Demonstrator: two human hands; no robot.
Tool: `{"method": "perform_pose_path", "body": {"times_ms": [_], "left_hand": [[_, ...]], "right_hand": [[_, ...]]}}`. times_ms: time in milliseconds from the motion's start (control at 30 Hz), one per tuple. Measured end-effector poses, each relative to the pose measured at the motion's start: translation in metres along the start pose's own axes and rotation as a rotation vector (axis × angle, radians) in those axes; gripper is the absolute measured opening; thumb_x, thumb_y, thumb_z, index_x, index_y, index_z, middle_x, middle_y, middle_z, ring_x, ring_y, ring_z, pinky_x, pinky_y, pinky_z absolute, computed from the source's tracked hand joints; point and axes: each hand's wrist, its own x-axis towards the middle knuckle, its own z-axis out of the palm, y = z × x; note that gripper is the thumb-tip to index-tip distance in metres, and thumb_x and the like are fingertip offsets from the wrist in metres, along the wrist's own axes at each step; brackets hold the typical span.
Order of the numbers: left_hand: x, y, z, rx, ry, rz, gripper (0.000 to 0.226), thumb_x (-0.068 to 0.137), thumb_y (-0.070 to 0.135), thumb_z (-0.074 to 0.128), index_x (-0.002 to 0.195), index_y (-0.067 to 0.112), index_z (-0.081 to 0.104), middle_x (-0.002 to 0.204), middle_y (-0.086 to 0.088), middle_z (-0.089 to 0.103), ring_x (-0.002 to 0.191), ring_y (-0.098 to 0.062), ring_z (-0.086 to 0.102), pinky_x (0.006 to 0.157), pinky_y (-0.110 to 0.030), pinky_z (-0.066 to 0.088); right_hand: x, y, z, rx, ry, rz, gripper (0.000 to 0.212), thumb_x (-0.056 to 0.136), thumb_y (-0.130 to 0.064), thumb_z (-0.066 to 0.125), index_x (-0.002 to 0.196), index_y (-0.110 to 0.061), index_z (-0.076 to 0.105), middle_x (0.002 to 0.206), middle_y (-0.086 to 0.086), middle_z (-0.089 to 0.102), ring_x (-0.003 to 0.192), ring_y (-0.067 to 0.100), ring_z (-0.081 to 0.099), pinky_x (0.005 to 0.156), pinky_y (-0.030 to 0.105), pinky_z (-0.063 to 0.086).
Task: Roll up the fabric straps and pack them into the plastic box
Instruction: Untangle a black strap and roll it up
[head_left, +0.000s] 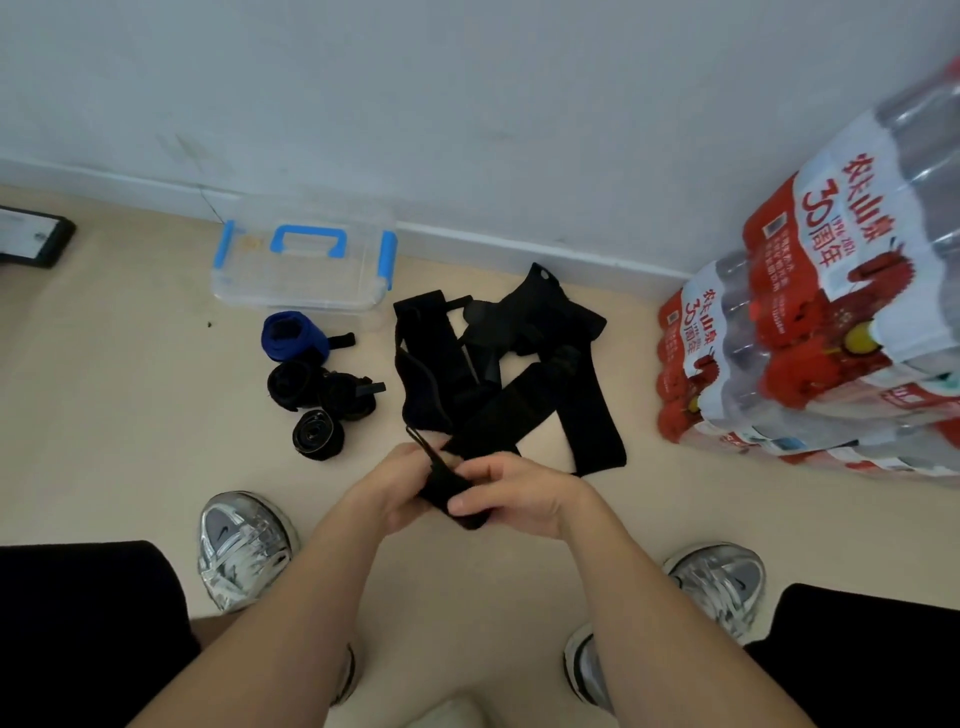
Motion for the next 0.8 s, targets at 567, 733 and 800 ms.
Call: {"method": "perform_pose_path", "body": {"times_ms": [567, 733, 800], "left_hand": [[-0.074, 0.0, 0.071, 1.254, -0.142, 0.735, 0.056, 0.099, -0.007, 0.051, 0.115, 0.037, 0.081, 0.125, 0.017, 0.074, 0.11, 0.006, 0.067, 0.098, -0.015, 0.054], [-0.079, -0.006, 0.063, 1.314, -0.139, 0.567, 0.063, 0.08, -0.019, 0.046, 0.11, 0.028, 0.076, 0.12, 0.008, 0.073, 0.117, -0.009, 0.067, 0.104, -0.032, 0.058], [-0.079, -0.009, 0.057, 1.313, -0.106, 0.507, 0.063, 0.082, -0.018, 0.051, 0.119, 0.03, 0.07, 0.125, 0.005, 0.067, 0.118, -0.015, 0.065, 0.098, -0.033, 0.06]], "right_hand": [[-0.062, -0.024, -0.013, 0.416, 0.731, -0.101, 0.029, 0.103, -0.012, 0.066, 0.131, -0.011, 0.072, 0.118, 0.02, 0.078, 0.112, 0.039, 0.075, 0.101, 0.056, 0.062], [-0.069, -0.019, -0.009, 0.367, 0.803, -0.245, 0.033, 0.103, 0.0, 0.057, 0.123, -0.016, 0.077, 0.116, 0.012, 0.081, 0.113, 0.03, 0.075, 0.105, 0.049, 0.06], [-0.071, -0.017, -0.007, 0.335, 0.812, -0.308, 0.041, 0.104, 0.001, 0.055, 0.132, -0.023, 0.073, 0.123, 0.005, 0.08, 0.121, 0.027, 0.072, 0.109, 0.048, 0.057]]}}
